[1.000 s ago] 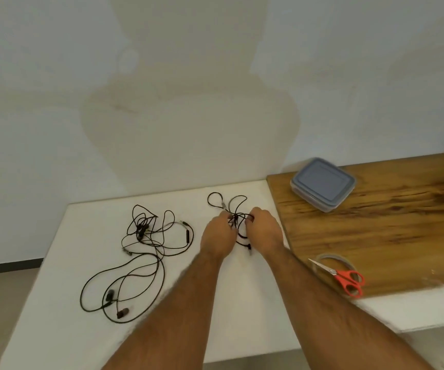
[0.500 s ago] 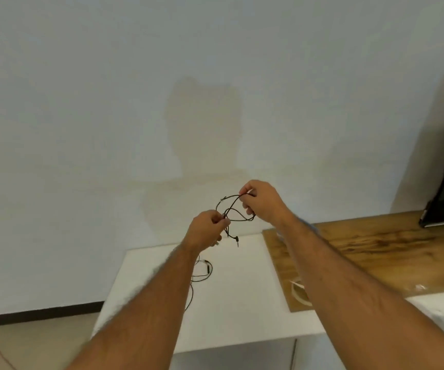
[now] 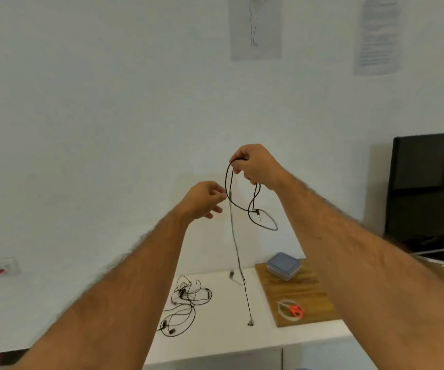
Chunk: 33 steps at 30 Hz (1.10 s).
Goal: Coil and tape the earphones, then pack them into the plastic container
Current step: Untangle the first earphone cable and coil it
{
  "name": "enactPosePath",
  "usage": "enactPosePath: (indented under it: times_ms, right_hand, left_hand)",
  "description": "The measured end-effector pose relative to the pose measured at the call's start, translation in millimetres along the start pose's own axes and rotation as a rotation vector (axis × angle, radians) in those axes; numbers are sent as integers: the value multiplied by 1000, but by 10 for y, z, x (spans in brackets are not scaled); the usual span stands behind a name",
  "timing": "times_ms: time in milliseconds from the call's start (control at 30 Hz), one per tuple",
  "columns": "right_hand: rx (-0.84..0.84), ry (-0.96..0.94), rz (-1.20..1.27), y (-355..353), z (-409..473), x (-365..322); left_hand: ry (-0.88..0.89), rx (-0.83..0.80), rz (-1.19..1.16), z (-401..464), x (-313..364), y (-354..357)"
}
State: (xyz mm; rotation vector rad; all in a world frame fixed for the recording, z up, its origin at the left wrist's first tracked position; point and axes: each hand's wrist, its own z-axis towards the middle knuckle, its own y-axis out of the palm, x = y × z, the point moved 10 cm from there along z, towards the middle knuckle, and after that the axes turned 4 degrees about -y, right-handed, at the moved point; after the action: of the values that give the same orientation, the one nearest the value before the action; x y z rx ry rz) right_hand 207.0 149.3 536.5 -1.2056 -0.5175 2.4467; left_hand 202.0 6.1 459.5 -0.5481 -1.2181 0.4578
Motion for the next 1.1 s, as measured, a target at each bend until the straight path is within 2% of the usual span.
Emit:
enactPosePath:
  times_ms: [100,233,500,700,767,867,1000,1100]
  right_hand:
    - [-6,-32,-15,-56,-49,-313]
    - [-8,-102,-33,-123,-142,-735]
    - [-35,-118,-173,-448,-232,-1161]
    - [-4,-148,-260,-676,-257,-1415]
    - [-75,-149,-356,-627,-272,-1494]
    - [-240,-55,-505,-512,-308,-1372]
    - [-450,98,-508,-446,-448,-980]
    - [-427,133,-554,-625,-507,-733]
  left_hand:
    - [101,24,-181,-213,461,-211]
    - [183,57,-210,-449,877,-408]
    - [127,258,-147,-686,961,-1001]
    - [125,322,-150,-837,1021,-1258]
    - [137,353,-188,-872,1072,-1317]
    - [139,392,-265,-903,1121,-1416]
    - [68,558,-289,-950,899,-1709]
    - [-41,651,-324,-974,514,-1949]
